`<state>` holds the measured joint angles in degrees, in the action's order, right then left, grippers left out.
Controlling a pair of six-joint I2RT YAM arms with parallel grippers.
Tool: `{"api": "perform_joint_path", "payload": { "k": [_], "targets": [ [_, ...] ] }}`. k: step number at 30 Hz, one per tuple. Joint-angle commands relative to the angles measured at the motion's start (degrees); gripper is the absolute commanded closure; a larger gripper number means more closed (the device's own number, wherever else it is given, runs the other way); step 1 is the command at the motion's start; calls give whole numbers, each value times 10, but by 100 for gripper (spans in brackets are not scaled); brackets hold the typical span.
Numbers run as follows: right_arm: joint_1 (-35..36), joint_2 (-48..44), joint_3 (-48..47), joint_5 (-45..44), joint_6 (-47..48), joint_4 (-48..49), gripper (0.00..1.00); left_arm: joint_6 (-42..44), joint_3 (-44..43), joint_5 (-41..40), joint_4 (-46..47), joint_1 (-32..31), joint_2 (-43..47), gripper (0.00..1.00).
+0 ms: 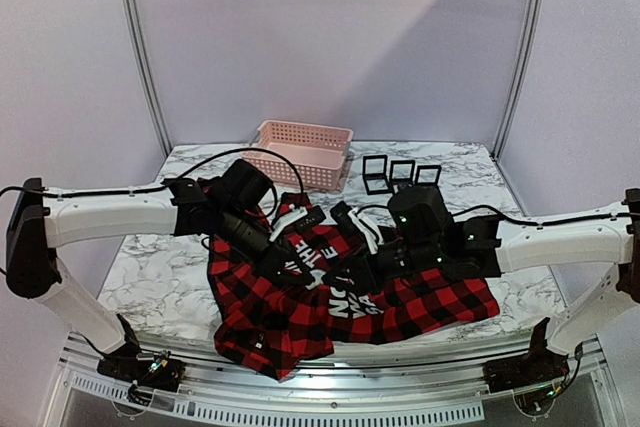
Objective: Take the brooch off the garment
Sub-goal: Pass from the right arm to the left, then open the brooch with the flattened clothing.
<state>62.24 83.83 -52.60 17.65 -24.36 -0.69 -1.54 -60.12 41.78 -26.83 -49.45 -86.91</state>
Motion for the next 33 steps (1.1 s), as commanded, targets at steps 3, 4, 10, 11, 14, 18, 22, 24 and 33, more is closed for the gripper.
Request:
{"api": "perform_joint_path", "payload": {
  "k": [3,4,10,11,14,18,22,24,33],
  "targets": [
    [3,-25,24,-6,-29,38,58,-25,25,-19,59,-7,40,100],
    [3,-26,29,-4,-34,43,57,-29,28,-21,66,-7,43,100],
    [3,-54,72,-10,-61,121,55,-53,41,-16,107,-7,60,100],
    [3,-59,83,-14,-71,143,55,-58,42,-9,111,-7,61,100],
    [4,-79,121,-21,-91,216,54,-73,45,13,129,-7,62,100],
    [9,-75,129,-21,-98,253,54,-78,41,30,132,-6,60,100],
    [10,-64,132,-21,-99,273,53,-79,41,38,133,-6,60,100],
    [10,-57,129,-21,-96,276,53,-80,40,41,133,-6,59,100],
    [9,-39,138,12,-106,285,53,-92,41,69,142,-5,55,100]
  ]
}}
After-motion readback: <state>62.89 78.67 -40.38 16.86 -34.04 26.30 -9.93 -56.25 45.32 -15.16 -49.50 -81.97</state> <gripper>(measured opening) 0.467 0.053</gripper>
